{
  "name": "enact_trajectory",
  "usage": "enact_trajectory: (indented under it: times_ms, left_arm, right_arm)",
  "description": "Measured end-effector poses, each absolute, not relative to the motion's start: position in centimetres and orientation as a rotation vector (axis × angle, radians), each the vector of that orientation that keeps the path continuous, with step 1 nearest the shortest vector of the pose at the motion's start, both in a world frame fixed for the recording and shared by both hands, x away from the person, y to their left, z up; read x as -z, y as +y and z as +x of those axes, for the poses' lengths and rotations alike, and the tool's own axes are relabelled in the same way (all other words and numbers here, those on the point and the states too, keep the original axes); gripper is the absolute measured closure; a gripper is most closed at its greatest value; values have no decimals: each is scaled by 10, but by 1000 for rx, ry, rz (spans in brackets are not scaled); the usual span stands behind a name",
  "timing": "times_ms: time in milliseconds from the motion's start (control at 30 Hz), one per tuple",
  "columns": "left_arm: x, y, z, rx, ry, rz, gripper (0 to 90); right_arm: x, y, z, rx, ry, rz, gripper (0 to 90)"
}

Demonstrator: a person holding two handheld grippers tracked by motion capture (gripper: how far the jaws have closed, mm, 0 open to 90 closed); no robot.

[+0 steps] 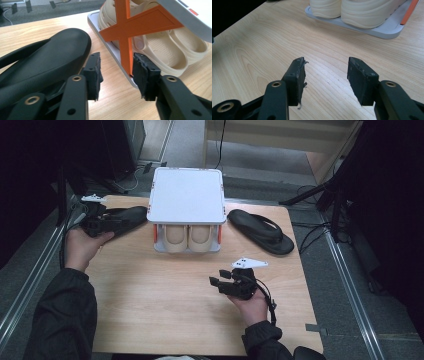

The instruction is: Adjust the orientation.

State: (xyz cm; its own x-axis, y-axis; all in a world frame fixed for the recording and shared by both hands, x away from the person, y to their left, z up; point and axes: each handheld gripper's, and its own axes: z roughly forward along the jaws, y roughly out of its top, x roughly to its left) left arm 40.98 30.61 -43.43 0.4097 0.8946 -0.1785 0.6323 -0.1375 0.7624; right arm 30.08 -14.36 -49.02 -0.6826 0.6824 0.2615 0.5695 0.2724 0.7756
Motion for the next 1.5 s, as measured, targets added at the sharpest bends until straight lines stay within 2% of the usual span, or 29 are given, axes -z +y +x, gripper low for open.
enact_trajectory:
  times_ms: [233, 433, 533, 1100, 1500]
  left_arm:
    - [447, 306, 425, -384, 1340, 1852, 703]
    - [465, 310, 439, -386, 1388, 1830, 858]
    - [473, 313, 446, -389, 1413, 1816, 895]
    - [494, 316, 486, -420, 1548, 1808, 900]
    - [505, 314, 494, -434, 1579, 1831, 899]
  right_arm:
    - [492, -148, 296, -1391, 2387, 1213, 497]
    - [493, -149, 291, -1380, 2388, 1209, 503]
    - [494, -150, 289, -1378, 2391, 1218, 509]
    - [499, -157, 279, -1356, 2374, 1264, 512]
    - [501, -163, 276, -1345, 2365, 1289, 508]
